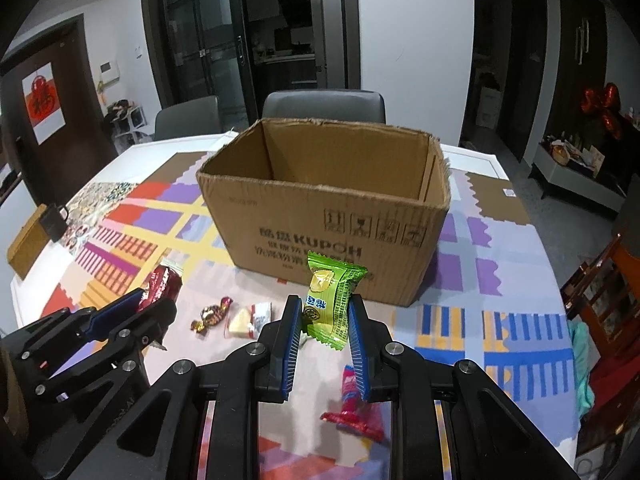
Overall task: Organize snacks
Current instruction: 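Carry the red packet with the left gripper while the right gripper carries the green packet to the box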
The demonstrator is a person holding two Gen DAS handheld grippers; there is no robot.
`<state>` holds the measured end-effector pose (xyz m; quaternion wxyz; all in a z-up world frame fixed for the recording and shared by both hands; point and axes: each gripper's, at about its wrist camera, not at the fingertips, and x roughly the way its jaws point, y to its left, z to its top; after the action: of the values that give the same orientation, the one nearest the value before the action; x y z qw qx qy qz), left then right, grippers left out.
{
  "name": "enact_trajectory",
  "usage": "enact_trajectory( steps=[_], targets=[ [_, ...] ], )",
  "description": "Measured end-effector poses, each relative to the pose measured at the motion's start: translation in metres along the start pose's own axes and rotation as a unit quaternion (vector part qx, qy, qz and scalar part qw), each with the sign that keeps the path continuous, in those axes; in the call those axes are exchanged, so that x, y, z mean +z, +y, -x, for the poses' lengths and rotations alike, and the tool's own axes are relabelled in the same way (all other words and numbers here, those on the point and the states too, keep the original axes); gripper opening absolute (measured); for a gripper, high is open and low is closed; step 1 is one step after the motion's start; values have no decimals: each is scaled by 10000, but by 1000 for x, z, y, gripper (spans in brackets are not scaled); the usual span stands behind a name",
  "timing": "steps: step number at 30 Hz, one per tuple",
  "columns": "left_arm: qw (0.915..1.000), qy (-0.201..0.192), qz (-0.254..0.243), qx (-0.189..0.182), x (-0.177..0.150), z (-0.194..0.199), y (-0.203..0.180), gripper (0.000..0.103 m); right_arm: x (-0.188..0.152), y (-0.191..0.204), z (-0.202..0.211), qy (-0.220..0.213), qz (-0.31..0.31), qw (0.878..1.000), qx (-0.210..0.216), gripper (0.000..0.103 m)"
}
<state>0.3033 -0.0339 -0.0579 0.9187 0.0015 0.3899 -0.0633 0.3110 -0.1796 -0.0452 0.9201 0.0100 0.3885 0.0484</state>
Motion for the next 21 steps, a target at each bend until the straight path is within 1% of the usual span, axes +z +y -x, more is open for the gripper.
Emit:
enact_trajectory(
  steps=[21],
  targets=[
    [9993,-302,-192,-109,60,2,-16,22,53,-21,11,-356,-134,9992,-79,25]
  ],
)
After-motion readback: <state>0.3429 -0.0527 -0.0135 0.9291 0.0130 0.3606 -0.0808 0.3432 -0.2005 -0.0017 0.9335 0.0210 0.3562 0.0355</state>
